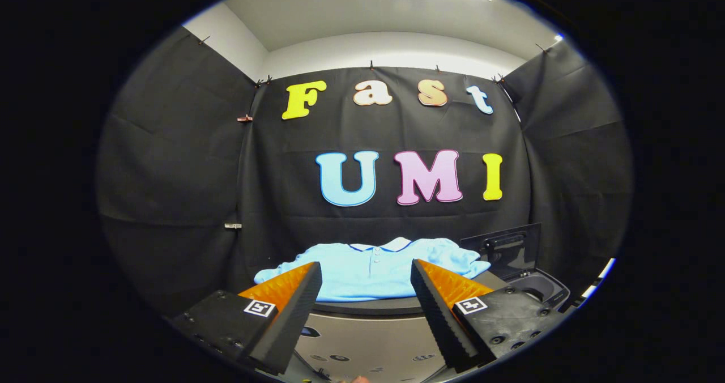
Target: Put the clothes into the washing machine and then close the washing machine lid.
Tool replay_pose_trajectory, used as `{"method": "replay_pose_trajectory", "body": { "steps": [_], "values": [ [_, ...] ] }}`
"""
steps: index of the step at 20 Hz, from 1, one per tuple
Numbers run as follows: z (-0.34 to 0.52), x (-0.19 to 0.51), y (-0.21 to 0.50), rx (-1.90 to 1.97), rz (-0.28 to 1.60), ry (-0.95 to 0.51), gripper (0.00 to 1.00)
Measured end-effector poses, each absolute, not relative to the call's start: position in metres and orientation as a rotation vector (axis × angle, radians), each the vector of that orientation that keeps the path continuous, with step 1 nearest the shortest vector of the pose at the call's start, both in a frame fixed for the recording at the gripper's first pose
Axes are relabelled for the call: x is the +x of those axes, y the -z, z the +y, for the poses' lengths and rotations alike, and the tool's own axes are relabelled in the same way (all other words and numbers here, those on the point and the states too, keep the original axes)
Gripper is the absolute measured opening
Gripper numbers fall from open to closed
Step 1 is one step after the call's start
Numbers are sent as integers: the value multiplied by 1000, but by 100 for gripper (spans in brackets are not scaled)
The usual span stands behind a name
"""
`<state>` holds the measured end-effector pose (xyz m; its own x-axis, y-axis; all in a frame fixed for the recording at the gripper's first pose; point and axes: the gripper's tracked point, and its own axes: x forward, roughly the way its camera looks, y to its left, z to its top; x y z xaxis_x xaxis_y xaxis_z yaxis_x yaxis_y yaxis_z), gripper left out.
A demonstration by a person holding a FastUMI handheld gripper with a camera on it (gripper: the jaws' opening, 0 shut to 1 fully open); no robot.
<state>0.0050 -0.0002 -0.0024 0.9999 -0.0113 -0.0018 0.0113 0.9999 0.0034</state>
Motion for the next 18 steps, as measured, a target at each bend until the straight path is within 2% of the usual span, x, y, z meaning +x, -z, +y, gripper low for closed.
{"method": "replay_pose_trajectory", "body": {
  "steps": [18],
  "values": [
    [-9, 30, 3, 6, 28, 35, 99]
  ]
}}
